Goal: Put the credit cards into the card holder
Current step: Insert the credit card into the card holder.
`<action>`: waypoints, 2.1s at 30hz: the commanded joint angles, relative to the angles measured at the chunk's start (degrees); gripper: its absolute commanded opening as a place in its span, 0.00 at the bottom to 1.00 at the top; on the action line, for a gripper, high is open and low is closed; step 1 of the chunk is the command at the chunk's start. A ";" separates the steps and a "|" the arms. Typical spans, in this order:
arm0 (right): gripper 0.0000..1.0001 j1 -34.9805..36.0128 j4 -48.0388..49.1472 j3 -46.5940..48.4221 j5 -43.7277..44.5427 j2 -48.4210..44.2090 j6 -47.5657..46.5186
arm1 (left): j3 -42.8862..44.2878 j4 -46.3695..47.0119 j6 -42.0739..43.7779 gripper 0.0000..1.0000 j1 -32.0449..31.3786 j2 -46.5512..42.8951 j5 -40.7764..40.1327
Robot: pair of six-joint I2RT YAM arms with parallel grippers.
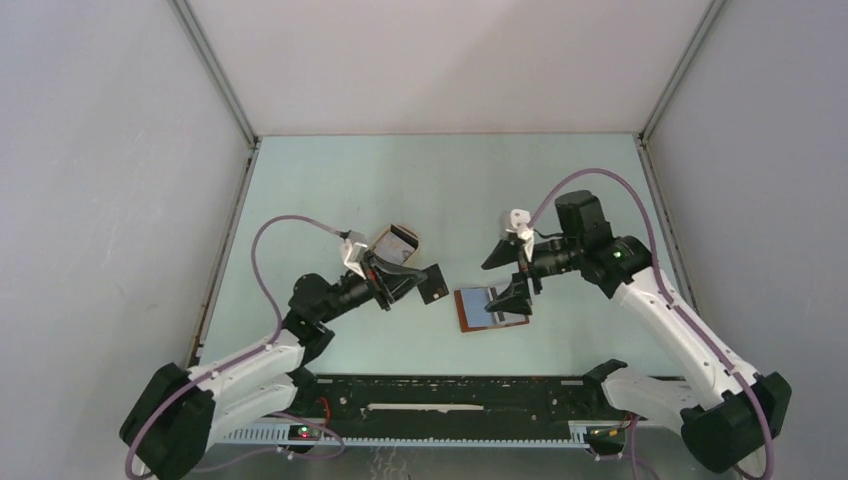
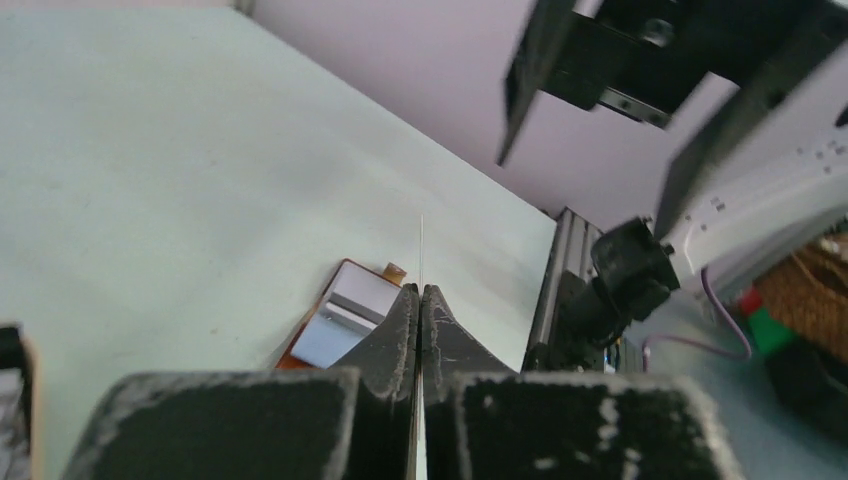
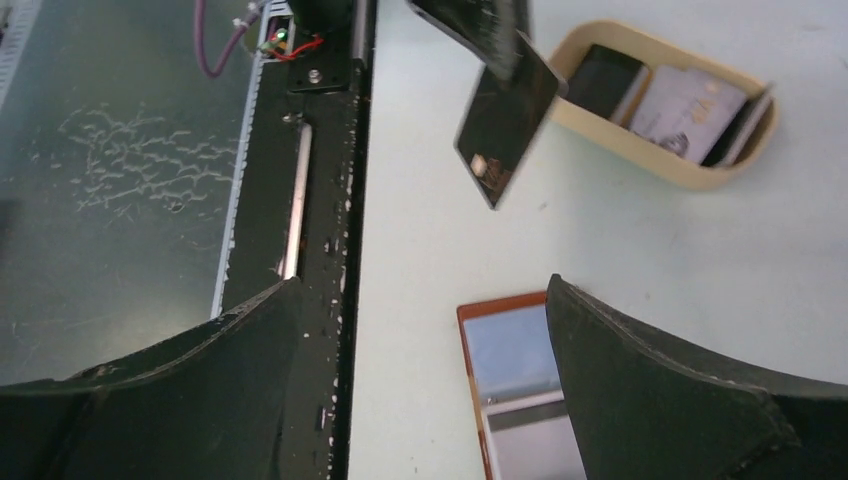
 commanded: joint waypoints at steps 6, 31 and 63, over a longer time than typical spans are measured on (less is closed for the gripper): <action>1.00 -6.66 6.18 -3.93 -6.90 2.35 4.93 | 6.84 22.77 9.73 0.00 -6.07 15.88 8.67; 0.68 -1.49 1.05 1.59 -1.57 13.56 2.15 | 10.97 38.37 2.32 0.00 -8.40 35.79 13.28; 0.00 -1.88 -5.62 3.57 -4.95 10.76 -4.82 | 11.61 38.33 0.46 0.22 -8.79 37.89 10.60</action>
